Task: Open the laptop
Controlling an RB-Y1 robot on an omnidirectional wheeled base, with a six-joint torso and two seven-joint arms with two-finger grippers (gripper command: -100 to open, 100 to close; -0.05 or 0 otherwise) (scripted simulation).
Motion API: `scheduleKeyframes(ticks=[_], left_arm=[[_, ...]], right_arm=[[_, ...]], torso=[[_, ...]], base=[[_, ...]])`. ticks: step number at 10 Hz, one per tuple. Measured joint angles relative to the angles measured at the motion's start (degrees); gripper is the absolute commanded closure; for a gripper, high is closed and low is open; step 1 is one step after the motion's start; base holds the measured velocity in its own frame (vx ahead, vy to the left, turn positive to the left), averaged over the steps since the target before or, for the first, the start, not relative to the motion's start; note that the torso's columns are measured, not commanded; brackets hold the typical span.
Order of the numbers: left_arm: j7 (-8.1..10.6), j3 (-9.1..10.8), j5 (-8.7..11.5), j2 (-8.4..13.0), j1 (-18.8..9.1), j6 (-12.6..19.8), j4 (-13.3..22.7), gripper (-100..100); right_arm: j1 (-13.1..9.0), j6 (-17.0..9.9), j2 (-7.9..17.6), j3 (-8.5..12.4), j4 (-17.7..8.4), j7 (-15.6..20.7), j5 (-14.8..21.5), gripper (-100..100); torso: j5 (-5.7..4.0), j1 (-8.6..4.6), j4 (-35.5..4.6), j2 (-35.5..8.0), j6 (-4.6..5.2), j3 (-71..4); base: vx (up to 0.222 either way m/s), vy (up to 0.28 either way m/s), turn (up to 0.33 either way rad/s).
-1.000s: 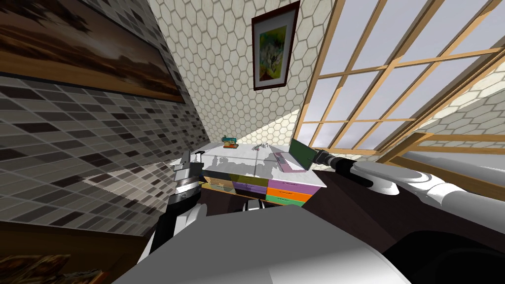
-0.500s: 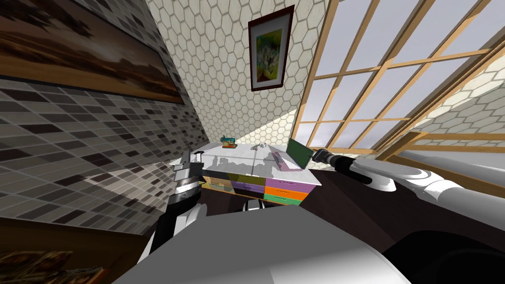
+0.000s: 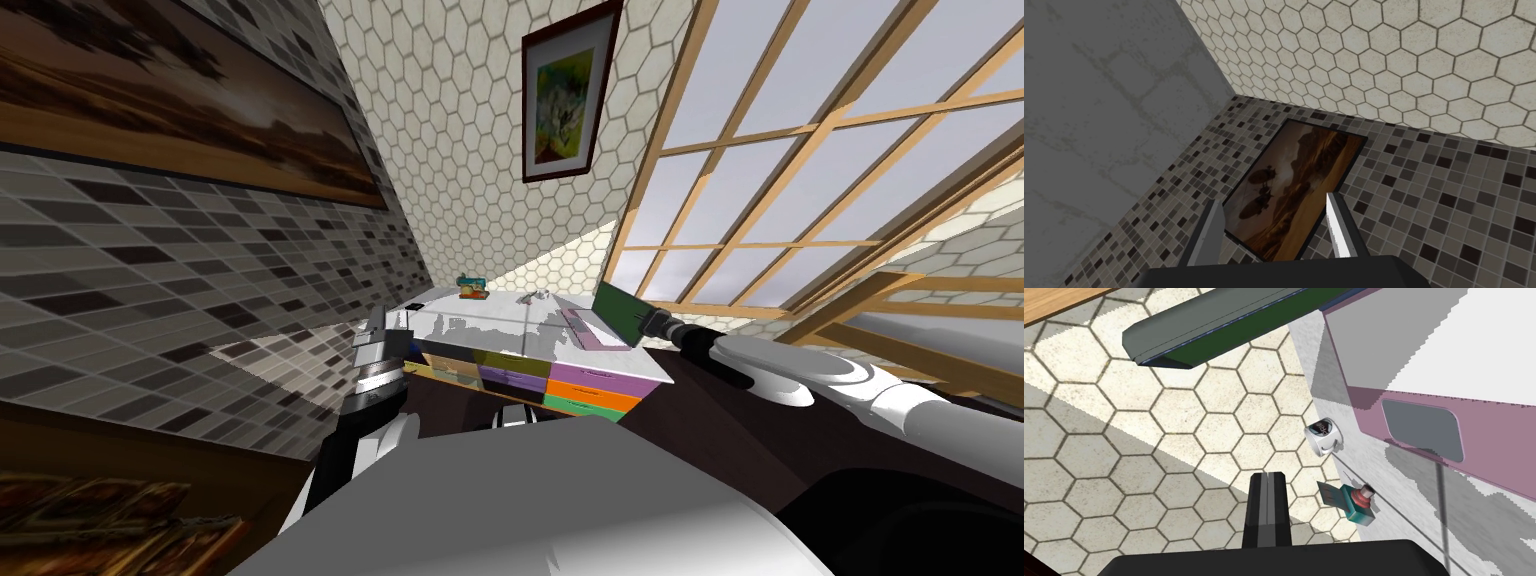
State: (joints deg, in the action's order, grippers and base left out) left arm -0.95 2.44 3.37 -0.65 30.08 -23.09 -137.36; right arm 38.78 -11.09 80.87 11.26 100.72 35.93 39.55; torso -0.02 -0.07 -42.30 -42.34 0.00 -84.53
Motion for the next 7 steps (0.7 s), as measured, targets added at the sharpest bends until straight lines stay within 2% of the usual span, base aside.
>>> scheduleKeyframes(ticks=[2,4,5,7], left_arm=[[0.00,0.00,0.0,0.0,0.0,0.0,0.0,0],[0.00,0.00,0.0,0.0,0.0,0.0,0.0,0],[0.00,0.01,0.0,0.0,0.0,0.0,0.0,0],[0.00,0.02,0.0,0.0,0.0,0.0,0.0,0]], right_arm=[[0.3,-2.8,-0.8,-1.1,0.4,2.0,2.8,100],[1.7,-5.6,-1.6,-1.3,1.3,3.9,5.5,100],[1.8,-5.9,-1.7,-1.3,1.4,4.2,5.6,-100],[1.3,-4.4,-0.7,-0.9,1.4,2.5,3.6,-100]], torso=[[-0.02,-0.01,0.0,0.0,0.01,0.0],[0.02,0.09,0.0,0.1,0.00,0.0],[0.00,-0.06,0.0,0.0,0.01,0.0],[-0.14,-0.37,0.0,0.0,0.01,0.0]], base=[[0.015,0.091,0.057],[0.008,0.067,0.033],[-0.015,-0.068,0.000],[-0.044,-0.126,0.012]])
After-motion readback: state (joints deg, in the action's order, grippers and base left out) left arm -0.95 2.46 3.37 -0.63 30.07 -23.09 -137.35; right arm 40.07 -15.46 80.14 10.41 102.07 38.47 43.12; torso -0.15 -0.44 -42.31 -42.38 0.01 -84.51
